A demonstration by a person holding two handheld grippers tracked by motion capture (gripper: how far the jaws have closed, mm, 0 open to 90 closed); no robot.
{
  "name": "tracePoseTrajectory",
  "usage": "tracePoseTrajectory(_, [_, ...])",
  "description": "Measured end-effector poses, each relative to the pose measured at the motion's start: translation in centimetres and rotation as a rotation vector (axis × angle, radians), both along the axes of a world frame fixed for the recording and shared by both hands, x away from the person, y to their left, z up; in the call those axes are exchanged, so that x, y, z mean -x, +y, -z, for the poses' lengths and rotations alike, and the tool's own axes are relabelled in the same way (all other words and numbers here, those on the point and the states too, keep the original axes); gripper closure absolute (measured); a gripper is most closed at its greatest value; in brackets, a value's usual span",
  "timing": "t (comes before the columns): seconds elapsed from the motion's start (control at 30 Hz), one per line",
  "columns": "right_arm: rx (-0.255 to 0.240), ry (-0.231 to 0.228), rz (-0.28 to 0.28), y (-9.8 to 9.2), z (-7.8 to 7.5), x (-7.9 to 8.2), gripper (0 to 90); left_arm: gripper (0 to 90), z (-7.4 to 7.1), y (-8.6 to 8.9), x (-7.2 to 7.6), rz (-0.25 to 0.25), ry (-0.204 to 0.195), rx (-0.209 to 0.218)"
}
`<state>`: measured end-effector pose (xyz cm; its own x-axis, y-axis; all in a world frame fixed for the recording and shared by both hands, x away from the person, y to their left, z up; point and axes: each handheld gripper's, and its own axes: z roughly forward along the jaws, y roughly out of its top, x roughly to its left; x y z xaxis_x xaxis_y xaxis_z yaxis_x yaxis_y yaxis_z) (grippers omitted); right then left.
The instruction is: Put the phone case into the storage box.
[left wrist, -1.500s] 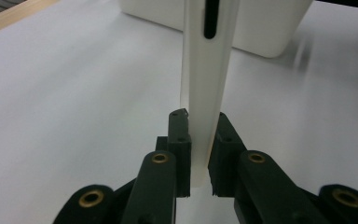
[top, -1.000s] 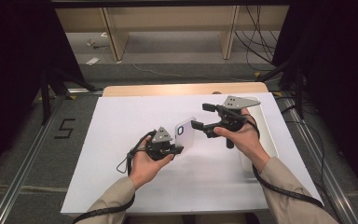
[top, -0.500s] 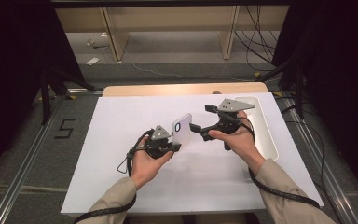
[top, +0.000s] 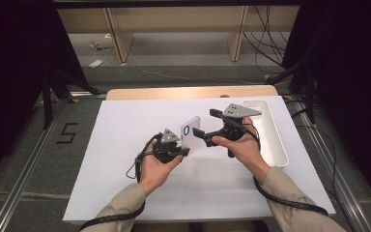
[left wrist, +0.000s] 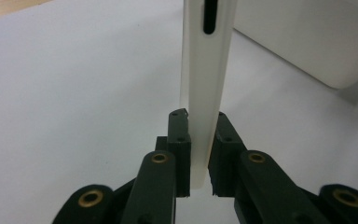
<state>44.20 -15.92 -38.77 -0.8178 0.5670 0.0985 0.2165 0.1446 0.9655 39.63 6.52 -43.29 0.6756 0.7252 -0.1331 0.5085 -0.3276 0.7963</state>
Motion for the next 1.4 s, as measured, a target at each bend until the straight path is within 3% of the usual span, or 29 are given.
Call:
tracePoseTrajectory(0.7, [-0.012, 0.001, 0.047, 1.3, 0.4, 0.6, 1.1, 80.8, -0.1, -1.7, 0.1, 0.011, 0.004, 0.008])
tracePoseTrajectory(1.13, [-0.048, 0.009, 0.065, 1.7, 0.9, 0.9, 15.3, 80.8, -0.1, -1.7, 0.1, 0.004, -0.003, 0.015])
tracePoseTrajectory(1.4, [-0.056, 0.006, 0.067, 1.8, 0.9, 1.0, 17.5, 80.8, -0.2, -1.5, 0.0, 0.001, -0.002, 0.018])
